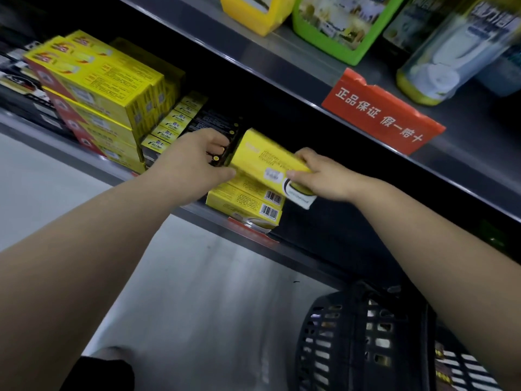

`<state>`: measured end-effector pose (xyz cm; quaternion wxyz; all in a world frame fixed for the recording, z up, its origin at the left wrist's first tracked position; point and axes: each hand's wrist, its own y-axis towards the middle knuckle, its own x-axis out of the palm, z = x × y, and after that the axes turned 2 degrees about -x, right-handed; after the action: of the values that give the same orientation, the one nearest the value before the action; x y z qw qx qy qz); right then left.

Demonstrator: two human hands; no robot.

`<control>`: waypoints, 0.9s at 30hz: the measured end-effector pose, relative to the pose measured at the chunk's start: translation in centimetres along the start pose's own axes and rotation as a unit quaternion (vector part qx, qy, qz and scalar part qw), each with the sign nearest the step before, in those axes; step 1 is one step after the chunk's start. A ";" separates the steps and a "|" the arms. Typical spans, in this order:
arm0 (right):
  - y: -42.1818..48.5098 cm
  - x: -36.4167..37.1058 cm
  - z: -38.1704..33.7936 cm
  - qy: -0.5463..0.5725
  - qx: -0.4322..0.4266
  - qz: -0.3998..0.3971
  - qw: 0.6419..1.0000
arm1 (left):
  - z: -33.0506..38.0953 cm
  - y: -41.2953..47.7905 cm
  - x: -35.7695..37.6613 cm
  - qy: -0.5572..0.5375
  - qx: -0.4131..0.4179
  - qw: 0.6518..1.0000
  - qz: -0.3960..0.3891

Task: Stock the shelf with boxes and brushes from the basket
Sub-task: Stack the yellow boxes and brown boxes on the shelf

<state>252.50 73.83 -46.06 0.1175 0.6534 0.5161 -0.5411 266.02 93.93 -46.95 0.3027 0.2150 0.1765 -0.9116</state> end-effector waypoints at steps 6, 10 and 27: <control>5.6 0.7 2.2 -0.081 0.123 0.109 0.983 | 0.2 0.1 1.1 0.003 0.010 0.999 -0.040; 9.7 1.6 3.3 -0.083 0.145 0.164 0.972 | 0.2 0.3 1.5 0.009 0.007 0.999 -0.047; 13.2 3.6 5.1 -0.106 0.091 -0.006 0.990 | 1.6 0.5 2.8 0.024 0.034 0.997 -0.065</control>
<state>259.63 66.37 -56.40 0.1085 0.5968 0.4534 -0.6530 263.89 91.48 -47.08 0.2314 0.2346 0.1663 -0.9294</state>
